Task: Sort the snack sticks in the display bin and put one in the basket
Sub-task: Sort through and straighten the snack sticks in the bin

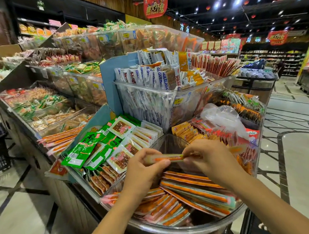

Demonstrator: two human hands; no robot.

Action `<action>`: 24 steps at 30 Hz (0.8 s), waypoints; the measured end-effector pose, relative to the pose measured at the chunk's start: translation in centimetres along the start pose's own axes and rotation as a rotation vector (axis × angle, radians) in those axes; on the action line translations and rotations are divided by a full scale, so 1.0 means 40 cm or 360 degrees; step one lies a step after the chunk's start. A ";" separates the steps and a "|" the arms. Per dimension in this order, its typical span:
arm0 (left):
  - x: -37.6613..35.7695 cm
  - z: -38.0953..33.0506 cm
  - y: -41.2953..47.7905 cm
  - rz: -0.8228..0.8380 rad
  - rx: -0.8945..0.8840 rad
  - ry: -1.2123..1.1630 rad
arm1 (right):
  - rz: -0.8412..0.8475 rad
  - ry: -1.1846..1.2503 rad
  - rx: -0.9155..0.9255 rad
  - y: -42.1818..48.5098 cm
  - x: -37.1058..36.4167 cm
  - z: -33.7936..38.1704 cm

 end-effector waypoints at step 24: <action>-0.058 0.049 -0.043 0.0423 -0.0281 0.0607 | -0.0507 0.1143 -0.0979 0.008 0.021 -0.005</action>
Point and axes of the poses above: each hand's wrist, its own y-axis towards the middle knuckle, its own x-axis out of the back of the hand, z = x × y, the point moved 2 cm from there along y, towards the middle knuckle, and after that the axes turned 13 degrees about -z, right-handed, at the moved point
